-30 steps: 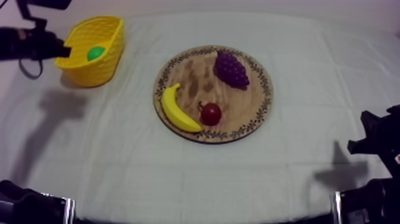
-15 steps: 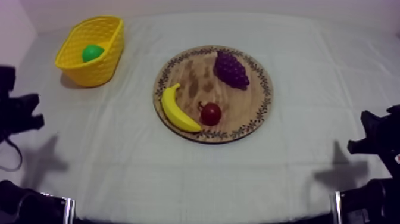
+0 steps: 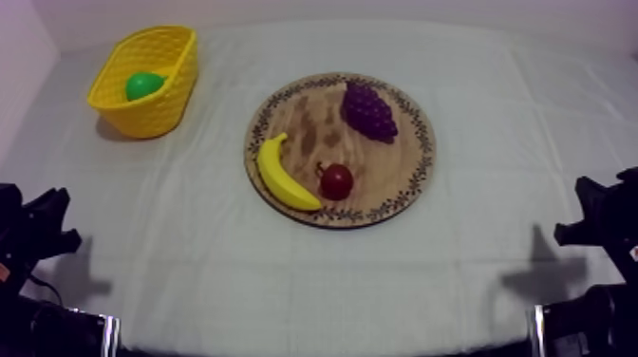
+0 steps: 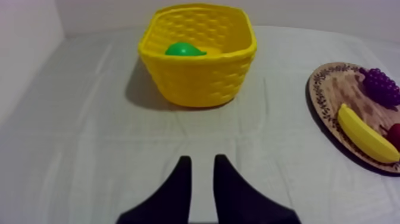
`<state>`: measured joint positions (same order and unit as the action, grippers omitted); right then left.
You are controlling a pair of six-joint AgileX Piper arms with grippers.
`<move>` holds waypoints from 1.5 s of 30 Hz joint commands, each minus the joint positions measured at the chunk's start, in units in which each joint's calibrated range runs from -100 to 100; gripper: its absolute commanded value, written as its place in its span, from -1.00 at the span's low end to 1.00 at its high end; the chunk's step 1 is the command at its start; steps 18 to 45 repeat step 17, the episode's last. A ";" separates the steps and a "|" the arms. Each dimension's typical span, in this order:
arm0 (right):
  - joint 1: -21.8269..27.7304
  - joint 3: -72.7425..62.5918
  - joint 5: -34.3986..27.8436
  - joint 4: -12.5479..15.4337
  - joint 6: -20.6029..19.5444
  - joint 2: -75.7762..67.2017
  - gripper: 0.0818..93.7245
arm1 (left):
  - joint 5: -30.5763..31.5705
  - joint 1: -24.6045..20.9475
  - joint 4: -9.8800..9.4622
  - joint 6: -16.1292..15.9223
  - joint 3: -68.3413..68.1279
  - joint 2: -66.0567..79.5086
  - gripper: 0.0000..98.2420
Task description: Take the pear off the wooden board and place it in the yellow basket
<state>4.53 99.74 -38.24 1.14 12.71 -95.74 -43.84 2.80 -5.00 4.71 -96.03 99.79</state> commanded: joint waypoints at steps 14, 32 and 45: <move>-0.01 0.04 0.01 0.00 0.02 -0.02 -0.99 | 12.92 -0.01 2.72 6.03 -3.72 0.12 -0.99; -0.01 0.04 0.01 0.00 0.02 -0.02 -0.99 | 12.94 -0.01 2.72 5.85 -3.73 0.12 -1.00; -0.01 0.04 0.01 0.00 0.02 -0.02 -0.99 | 12.94 -0.01 2.72 5.85 -3.73 0.12 -1.00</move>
